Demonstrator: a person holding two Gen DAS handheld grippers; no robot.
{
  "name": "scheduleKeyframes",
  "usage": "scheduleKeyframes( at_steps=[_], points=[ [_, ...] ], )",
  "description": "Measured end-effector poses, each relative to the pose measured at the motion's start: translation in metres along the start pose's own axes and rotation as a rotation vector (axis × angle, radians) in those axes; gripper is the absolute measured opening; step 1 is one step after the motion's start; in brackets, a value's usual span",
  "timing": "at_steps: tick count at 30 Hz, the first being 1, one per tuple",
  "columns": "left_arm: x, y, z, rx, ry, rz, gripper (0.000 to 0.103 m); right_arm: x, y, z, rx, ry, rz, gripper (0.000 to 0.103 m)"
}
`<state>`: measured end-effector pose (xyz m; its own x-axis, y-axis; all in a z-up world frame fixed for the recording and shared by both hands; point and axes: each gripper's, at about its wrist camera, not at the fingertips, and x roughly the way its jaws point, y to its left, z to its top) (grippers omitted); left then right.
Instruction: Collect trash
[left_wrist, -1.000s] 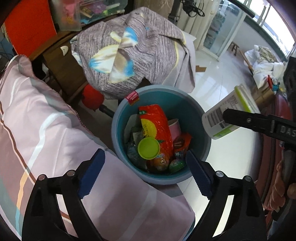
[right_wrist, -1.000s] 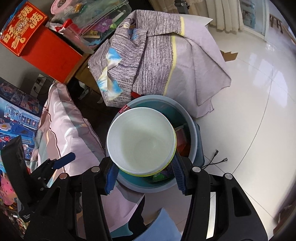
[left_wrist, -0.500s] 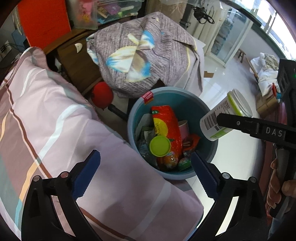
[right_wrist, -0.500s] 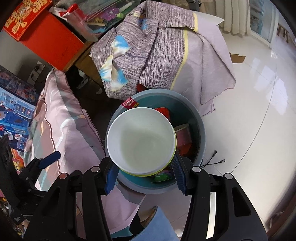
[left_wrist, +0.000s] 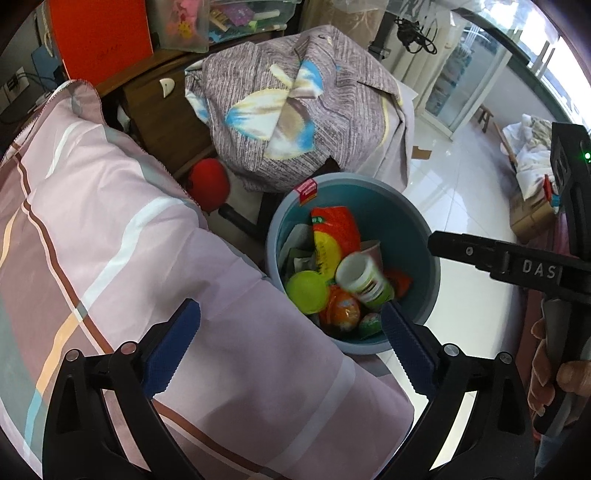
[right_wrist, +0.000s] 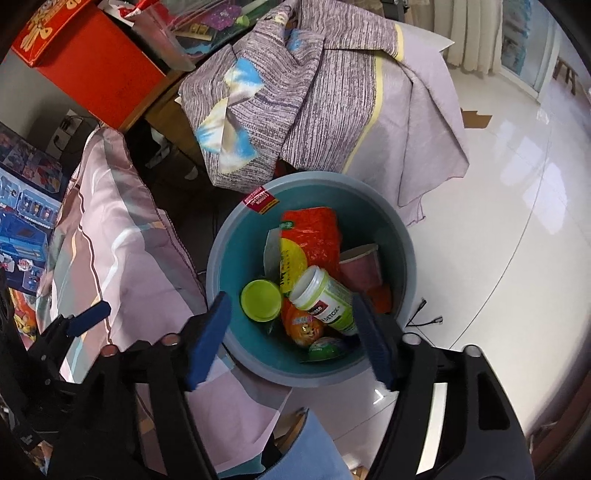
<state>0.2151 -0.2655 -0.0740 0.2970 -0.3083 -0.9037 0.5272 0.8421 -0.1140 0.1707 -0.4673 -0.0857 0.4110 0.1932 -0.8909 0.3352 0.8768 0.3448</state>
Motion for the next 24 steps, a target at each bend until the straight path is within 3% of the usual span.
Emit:
scheduleKeyframes(
  at_steps=[3, 8, 15, 24],
  points=[
    [-0.001, 0.002, -0.002, -0.001, -0.003, -0.001, 0.098, 0.000, 0.000, 0.000, 0.007, 0.004, -0.005, 0.077],
    [-0.005, 0.008, -0.007, -0.025, -0.018, 0.001, 0.098, 0.001, -0.001, -0.005, 0.021, 0.023, -0.007, 0.080],
    [-0.019, 0.016, -0.019, -0.055, -0.029, 0.004, 0.098, -0.013, 0.006, -0.015, -0.001, -0.003, -0.035, 0.096],
    [-0.056, 0.022, -0.041, -0.073, -0.090, 0.039, 0.099, -0.038, 0.029, -0.045, -0.097, -0.040, -0.074, 0.096]
  ],
)
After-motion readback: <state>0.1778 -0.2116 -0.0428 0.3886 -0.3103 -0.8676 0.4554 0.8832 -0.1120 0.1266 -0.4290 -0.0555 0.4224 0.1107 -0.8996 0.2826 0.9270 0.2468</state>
